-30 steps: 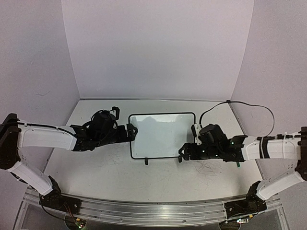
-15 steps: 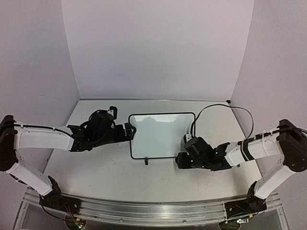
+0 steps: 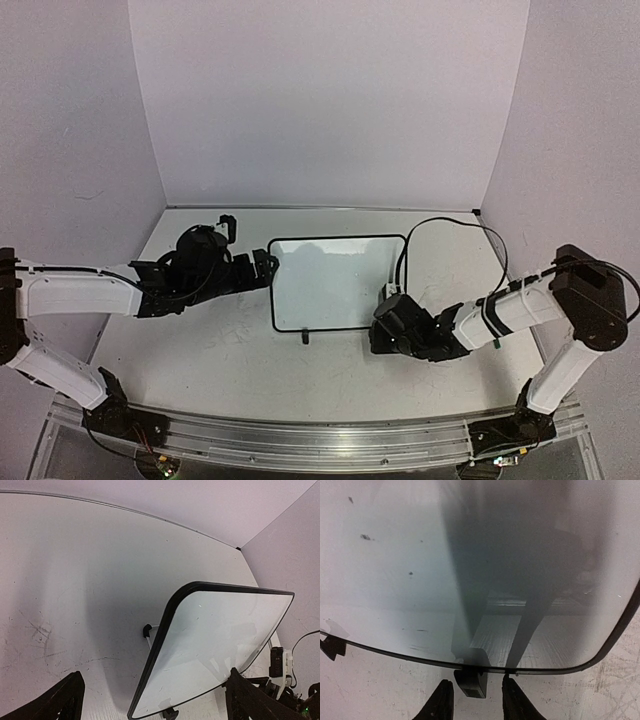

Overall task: Write a sentence on the whiteboard
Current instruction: Adjust the whiteboard at the center of the board.

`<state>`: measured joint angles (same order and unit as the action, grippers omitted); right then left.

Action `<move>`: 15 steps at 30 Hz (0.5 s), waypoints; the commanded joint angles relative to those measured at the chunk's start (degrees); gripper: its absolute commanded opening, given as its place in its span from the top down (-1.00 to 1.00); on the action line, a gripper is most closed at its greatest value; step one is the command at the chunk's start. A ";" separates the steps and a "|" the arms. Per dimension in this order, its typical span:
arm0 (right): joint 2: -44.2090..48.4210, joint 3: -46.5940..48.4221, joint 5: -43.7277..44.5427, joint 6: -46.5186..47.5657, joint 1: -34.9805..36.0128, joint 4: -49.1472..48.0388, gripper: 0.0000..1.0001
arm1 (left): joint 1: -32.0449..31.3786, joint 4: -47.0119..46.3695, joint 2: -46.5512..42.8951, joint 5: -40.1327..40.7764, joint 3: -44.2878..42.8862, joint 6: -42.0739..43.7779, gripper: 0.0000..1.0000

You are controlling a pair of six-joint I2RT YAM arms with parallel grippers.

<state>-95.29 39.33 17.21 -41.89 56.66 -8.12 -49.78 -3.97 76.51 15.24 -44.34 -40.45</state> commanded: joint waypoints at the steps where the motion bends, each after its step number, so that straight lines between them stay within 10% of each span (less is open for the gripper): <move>1: -1.75 2.33 2.42 0.11 0.37 -2.90 0.36 | -0.05 -0.15 -2.40 1.62 0.63 0.69 -0.99; 15: -6.60 4.40 6.89 0.16 0.38 -8.31 0.81 | -0.05 0.28 -3.13 2.46 0.95 1.41 -0.99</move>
<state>-99.61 40.68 21.36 -41.53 57.24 -11.16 -49.79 -3.45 75.37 16.39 -43.69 -40.30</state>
